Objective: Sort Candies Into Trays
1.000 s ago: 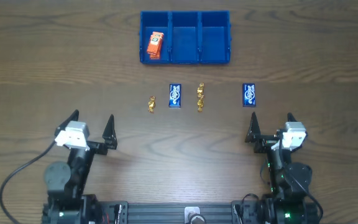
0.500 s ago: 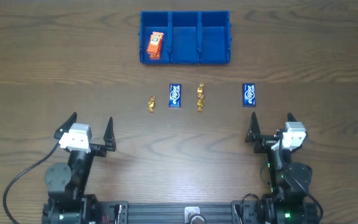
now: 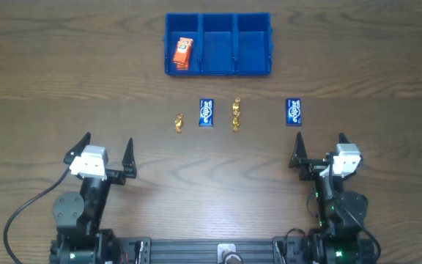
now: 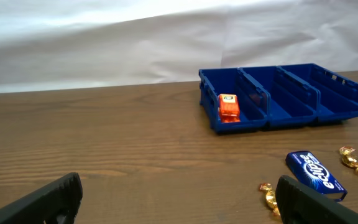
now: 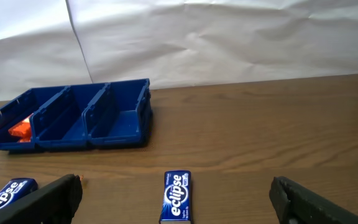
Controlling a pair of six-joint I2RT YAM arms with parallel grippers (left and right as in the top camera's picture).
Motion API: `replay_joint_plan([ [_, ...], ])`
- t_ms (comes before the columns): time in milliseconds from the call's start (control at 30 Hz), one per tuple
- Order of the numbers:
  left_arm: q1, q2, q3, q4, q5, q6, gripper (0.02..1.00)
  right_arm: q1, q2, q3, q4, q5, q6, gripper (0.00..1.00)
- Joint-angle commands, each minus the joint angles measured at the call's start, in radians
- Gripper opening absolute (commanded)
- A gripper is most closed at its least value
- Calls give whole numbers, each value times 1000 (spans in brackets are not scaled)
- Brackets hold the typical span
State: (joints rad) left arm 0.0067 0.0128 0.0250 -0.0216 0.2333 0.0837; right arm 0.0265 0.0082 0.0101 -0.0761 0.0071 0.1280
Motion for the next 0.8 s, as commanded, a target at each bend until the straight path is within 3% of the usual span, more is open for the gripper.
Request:
replay_joint_plan([
  [33,6,-9,-20,-34,3,17,998,-3,-5,-3,-6,-2,-6,998],
  [367,6,-9,-20,-34,3,17,998,-3,-5,-2,0,-3,-1,998],
  [467,6,-9,-20,-34,3,17,998,-3,-5,-2,45,-7,111,1000],
  [533,6,-9,-20,-34,3,17,998,-7,-2,6,53,-14,119,1000],
  [733,6,-9,-20,-34,3,17,998,-53,207,200,2,-105,102,1000],
  [800,6,-9,-20,-34,3,17,998,-56,356,346,-88,-145,34,998],
])
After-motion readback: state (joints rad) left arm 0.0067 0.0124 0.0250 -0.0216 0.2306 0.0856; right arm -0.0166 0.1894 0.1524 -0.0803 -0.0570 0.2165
